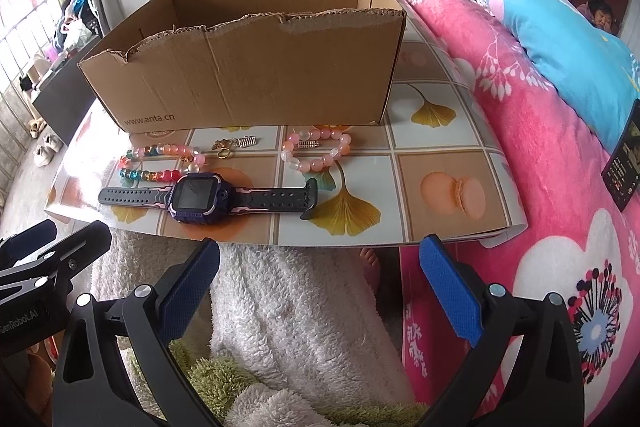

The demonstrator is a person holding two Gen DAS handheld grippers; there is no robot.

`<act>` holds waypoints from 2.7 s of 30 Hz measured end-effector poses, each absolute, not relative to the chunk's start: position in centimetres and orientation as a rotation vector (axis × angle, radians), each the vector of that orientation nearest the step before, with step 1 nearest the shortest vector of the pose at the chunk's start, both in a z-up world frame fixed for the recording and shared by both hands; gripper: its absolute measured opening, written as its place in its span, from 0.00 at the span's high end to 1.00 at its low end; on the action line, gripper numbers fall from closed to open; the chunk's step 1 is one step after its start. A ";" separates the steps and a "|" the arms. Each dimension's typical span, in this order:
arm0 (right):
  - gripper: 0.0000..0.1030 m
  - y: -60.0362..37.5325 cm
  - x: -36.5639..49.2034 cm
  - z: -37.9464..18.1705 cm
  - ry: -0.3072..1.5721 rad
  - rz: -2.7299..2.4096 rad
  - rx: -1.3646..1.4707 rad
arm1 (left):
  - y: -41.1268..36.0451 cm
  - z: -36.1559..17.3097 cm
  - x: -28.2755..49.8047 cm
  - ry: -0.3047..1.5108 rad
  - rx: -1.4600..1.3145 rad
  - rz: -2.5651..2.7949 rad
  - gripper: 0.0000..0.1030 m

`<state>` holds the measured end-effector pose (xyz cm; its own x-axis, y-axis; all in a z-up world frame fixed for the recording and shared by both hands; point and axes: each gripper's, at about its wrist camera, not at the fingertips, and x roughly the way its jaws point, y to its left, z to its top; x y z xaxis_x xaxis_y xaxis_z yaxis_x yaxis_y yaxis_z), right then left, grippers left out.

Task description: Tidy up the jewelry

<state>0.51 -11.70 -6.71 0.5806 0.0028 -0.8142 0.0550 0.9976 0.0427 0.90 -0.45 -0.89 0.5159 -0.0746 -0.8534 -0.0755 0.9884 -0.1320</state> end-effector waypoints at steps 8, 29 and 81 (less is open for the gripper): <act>0.05 -11.8 0.3 -6.6 0.951 -0.041 0.064 | -0.7 -1.0 0.7 1.038 -0.158 -0.016 0.08; 0.05 -11.6 0.0 -6.6 0.954 -0.041 0.064 | -0.5 -1.2 0.5 1.044 -0.157 -0.013 0.08; 0.23 -15.7 4.5 -8.8 1.023 0.192 0.289 | 6.6 -3.0 3.0 0.969 -0.136 -0.058 0.08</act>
<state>4.49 -15.69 -8.77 0.5090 0.2906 -0.8102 -0.0225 0.9454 0.3250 2.99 6.56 -3.00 0.5657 -0.1103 -0.8172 -0.0112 0.9899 -0.1414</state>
